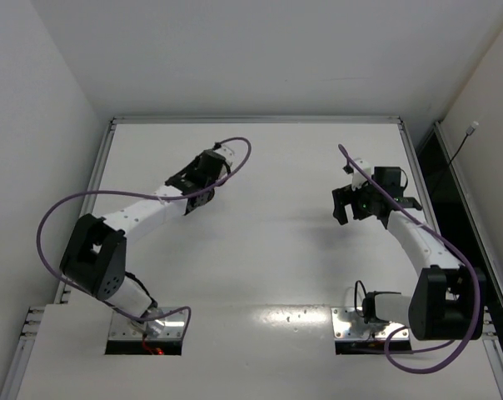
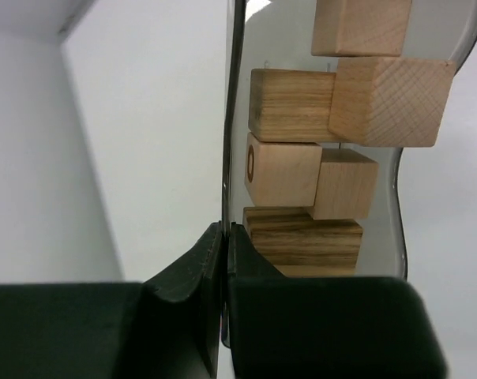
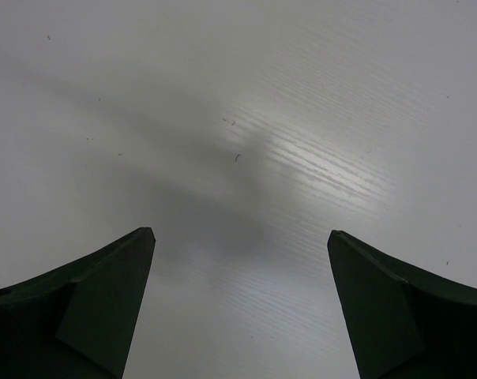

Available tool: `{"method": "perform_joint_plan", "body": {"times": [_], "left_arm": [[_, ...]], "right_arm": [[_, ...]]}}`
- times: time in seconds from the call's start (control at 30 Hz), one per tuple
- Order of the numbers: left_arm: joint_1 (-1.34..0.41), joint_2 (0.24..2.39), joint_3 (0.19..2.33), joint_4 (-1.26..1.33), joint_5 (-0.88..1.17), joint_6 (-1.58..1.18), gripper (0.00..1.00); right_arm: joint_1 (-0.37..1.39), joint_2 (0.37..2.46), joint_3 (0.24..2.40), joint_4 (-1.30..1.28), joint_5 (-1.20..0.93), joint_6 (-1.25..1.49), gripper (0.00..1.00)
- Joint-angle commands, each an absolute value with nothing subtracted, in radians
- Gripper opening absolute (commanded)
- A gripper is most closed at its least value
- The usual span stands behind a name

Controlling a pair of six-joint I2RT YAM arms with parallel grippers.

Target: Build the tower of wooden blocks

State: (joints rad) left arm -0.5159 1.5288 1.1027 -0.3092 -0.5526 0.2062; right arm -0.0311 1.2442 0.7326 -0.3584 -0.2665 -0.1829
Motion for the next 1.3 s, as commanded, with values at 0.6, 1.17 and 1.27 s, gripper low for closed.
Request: {"method": "perform_joint_plan", "body": {"times": [0.6,1.17,1.27], "left_arm": [[-0.995,1.695,0.551,1.411,-1.428,1.353,0.0],[-1.164,1.928,0.591,1.856,-1.43,1.654,0.0],[-1.164,1.919,0.591,1.856,-1.43,1.654,0.0]], "right_arm": [[-0.034,1.158,0.715,-0.307,-0.259,-0.178,0.88],[-0.054,1.14,0.706,-0.307,-0.241,-0.178,0.88],[-0.054,1.149,0.706,-0.307,-0.252,-0.178,0.88]]}}
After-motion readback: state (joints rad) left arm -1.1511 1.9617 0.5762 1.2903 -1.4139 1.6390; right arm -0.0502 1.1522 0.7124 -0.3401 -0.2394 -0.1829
